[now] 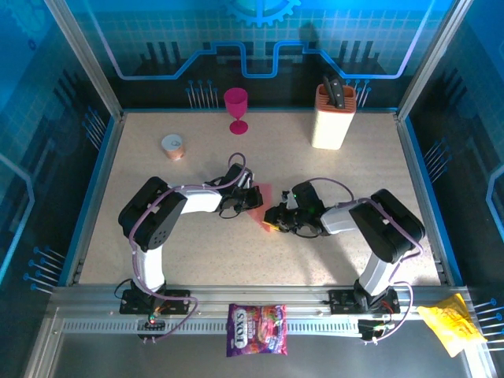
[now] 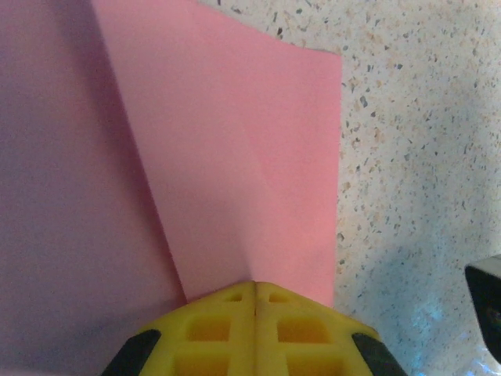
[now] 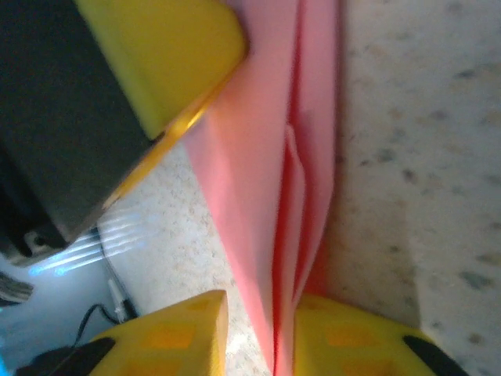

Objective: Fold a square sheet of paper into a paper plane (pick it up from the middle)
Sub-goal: Turn over the paper at the center of the table.

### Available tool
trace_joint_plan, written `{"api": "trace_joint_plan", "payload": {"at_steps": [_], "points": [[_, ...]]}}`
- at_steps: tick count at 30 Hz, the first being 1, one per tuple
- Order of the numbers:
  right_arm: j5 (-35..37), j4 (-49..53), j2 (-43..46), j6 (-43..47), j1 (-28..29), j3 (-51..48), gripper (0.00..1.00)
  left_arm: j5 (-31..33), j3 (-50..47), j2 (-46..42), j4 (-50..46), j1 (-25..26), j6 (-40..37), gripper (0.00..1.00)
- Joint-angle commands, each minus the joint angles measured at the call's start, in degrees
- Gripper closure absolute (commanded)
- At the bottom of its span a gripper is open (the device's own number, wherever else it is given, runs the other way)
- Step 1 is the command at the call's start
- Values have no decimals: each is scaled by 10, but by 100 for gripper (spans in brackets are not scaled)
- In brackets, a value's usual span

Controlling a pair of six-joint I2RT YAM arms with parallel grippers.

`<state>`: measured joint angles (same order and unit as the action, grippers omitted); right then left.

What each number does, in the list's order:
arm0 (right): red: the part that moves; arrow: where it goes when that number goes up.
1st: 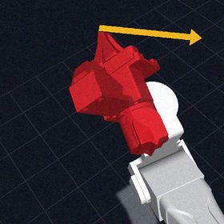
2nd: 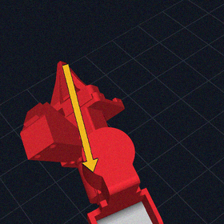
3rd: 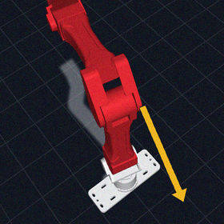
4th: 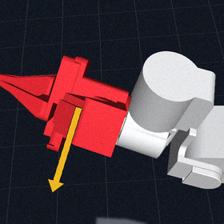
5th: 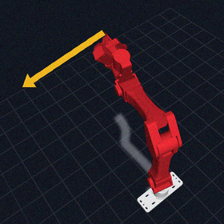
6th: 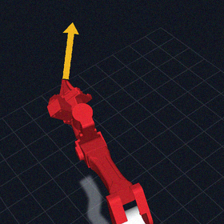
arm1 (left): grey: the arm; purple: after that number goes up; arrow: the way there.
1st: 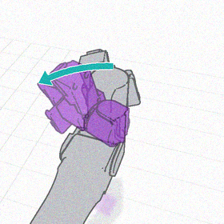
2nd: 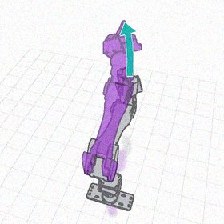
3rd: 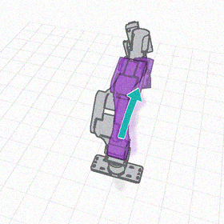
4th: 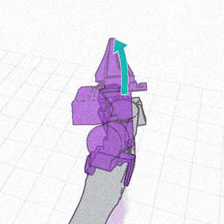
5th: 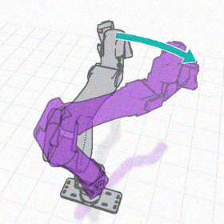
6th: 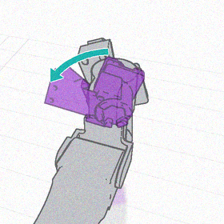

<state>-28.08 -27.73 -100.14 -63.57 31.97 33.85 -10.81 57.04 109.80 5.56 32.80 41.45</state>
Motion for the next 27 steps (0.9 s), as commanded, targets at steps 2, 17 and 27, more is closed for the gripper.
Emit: {"api": "trace_joint_plan", "payload": {"at_steps": [2, 17, 27], "points": [[9, -49, -34, -12, 13, 3, 74, 3, -26, 33, -47, -2, -8, 100], [60, 145, 81, 72, -7, 38, 100, -26, -26, -74, -44, -49, 27, 100], [305, 658, 238, 282, -16, 257, 100, 1, -81, -304, -118, -139, 43, 93]]}}
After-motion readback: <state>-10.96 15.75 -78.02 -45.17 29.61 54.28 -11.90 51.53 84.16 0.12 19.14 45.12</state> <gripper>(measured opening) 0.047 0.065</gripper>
